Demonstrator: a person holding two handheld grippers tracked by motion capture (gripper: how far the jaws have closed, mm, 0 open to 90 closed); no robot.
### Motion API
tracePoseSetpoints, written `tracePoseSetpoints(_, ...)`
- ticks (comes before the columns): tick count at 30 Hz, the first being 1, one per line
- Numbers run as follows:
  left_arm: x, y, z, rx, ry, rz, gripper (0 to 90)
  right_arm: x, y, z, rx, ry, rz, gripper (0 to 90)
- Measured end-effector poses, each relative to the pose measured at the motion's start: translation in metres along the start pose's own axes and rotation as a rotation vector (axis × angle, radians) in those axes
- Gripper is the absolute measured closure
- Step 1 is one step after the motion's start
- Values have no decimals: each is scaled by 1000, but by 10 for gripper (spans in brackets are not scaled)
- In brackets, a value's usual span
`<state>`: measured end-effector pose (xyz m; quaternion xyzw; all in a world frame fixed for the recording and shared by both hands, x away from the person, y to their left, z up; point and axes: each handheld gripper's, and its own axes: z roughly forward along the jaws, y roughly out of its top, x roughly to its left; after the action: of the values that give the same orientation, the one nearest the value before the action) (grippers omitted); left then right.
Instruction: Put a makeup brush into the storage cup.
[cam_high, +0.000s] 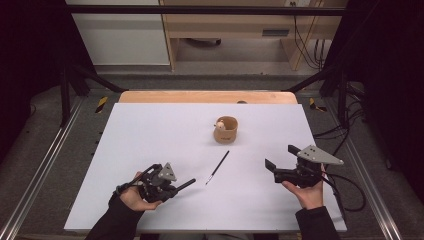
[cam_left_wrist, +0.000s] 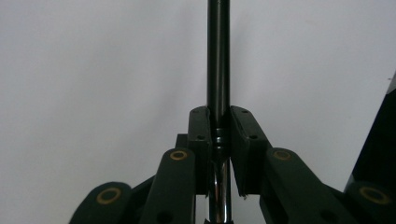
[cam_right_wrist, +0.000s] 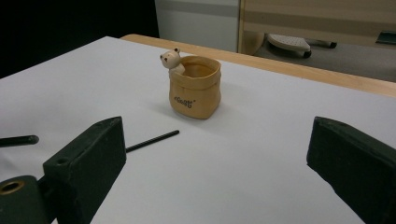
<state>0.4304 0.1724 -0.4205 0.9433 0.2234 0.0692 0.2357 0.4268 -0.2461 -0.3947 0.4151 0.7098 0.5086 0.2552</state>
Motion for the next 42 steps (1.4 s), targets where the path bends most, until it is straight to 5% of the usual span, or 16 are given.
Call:
tracePoseSetpoints(23, -1, 8, -25, -218, -11, -31, 787, 13, 6, 5, 30, 31, -60, 49)
tracePoseSetpoints(31, 4, 15, -30, -238, -27, -24, 788, 23, 16, 9, 42, 65, -94, 58)
tracePoseSetpoints(42, 5, 38, -37, -201, -26, 47, 788, 47, 35, 17, 85, 114, -194, 57)
